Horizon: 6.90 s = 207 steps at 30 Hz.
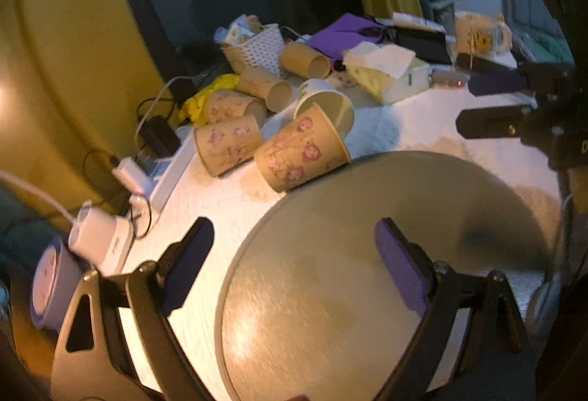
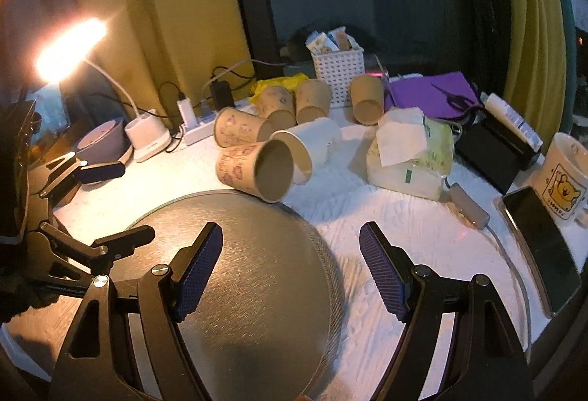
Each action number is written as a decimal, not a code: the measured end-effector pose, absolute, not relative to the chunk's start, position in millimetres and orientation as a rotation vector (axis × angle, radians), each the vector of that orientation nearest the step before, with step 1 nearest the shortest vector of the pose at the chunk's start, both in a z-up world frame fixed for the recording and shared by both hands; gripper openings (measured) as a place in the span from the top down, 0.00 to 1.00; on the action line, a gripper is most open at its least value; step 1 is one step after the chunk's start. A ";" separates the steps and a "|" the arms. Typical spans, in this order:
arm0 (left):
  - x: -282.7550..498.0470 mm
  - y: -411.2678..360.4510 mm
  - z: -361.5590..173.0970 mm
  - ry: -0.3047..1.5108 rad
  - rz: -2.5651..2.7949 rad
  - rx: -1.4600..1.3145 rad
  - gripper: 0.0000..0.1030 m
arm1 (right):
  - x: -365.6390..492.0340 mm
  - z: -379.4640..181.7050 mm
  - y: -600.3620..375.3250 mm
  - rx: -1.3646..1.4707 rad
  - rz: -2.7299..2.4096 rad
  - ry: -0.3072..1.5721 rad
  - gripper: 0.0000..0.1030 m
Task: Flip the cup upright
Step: 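Move the left tool toward the tipped pink-printed paper cup, then close the left gripper on the cup's side and lift it, then carry the cup over the mat while the right tool approaches it, then grasp the cup with the right gripper while the left gripper releases it, then lower the cup upright onto the mat and open the right gripper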
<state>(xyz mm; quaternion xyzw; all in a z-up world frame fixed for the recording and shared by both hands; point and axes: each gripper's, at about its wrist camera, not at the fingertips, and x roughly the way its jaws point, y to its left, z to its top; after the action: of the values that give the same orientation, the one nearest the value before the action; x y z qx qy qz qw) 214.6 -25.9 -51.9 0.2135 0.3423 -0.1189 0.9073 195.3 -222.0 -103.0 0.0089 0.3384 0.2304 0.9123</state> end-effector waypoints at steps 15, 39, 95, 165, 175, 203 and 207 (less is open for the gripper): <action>289.4 -41.6 -78.3 0.753 -0.394 0.644 0.12 | 245.0 -133.0 -217.8 0.075 0.507 0.781 0.23; 335.5 -62.5 -95.6 0.802 -0.573 0.756 0.33 | 260.5 -137.3 -229.6 0.112 0.503 0.794 0.23; 82.7 -7.2 -47.4 0.560 -0.253 -0.207 0.33 | 90.2 -68.1 -199.3 0.040 0.693 0.637 0.23; 33.2 34.7 -89.3 0.648 -0.311 -0.300 0.20 | 99.8 -86.5 -117.3 0.025 0.863 0.731 0.31; 50.8 79.5 -90.8 0.673 -0.167 -0.357 0.20 | 138.9 -105.0 -98.4 -0.008 0.847 0.771 0.31; 66.6 81.5 -99.5 0.677 -0.130 -0.362 0.20 | 148.4 -130.7 -79.7 -0.118 0.797 0.783 0.31; 60.9 80.6 -94.9 0.653 -0.122 -0.365 0.20 | 142.3 -129.4 -82.7 -0.129 0.793 0.760 0.27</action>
<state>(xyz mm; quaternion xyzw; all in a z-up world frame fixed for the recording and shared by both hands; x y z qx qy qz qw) 60.9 80.6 -94.9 -0.1783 0.3188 -0.0596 0.9290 142.3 -82.7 -129.4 -0.0611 0.3611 0.3768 0.8508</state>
